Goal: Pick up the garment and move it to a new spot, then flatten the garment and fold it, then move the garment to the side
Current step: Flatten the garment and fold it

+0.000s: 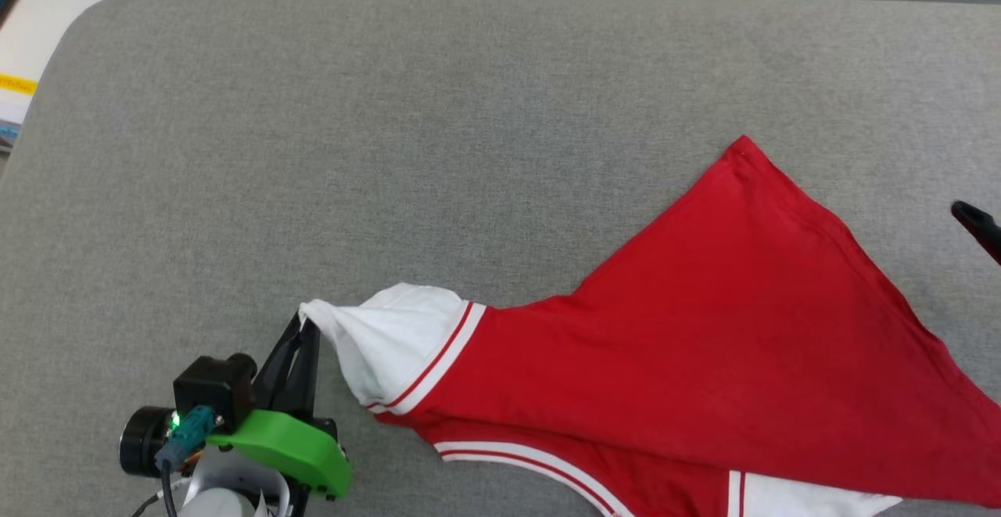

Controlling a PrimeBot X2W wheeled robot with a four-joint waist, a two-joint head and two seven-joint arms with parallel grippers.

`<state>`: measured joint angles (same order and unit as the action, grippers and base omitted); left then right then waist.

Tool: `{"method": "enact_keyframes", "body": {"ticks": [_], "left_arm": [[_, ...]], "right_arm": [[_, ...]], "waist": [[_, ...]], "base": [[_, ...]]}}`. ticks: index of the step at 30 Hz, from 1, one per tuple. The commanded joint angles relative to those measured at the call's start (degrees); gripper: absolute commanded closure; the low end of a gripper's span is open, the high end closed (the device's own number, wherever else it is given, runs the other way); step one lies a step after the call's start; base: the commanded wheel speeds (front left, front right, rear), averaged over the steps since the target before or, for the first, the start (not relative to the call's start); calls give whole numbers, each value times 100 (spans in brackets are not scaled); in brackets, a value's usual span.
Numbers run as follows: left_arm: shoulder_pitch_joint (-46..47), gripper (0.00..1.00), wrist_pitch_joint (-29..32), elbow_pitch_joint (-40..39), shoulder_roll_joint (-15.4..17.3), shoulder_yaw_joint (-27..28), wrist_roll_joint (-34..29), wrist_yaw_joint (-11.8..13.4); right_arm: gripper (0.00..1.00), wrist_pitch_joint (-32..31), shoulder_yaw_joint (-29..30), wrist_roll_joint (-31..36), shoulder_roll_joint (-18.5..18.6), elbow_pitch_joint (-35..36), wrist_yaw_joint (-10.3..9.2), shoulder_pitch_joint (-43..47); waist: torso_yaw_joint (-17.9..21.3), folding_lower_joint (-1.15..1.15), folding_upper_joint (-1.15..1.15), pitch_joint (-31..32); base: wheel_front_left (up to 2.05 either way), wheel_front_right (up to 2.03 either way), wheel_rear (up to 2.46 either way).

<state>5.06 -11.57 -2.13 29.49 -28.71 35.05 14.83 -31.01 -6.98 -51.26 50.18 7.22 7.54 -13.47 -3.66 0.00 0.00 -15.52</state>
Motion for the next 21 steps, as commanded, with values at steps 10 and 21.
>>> {"method": "enact_keyframes", "body": {"ticks": [10,21], "left_arm": [[714,100,-94,114,-237,-139,-176,-211],[1103,100,-219,252,-475,-215,-295,-341]], "right_arm": [[0,-2101,-2118,790,-549,-815,-5,-2742],[0,-1755,-3458,1132,-1059,-2730,-5,-3919]], "waist": [[-531,0,0,-702],[-782,0,0,-1172]], "base": [[0,0,0],[0,0,0]]}}
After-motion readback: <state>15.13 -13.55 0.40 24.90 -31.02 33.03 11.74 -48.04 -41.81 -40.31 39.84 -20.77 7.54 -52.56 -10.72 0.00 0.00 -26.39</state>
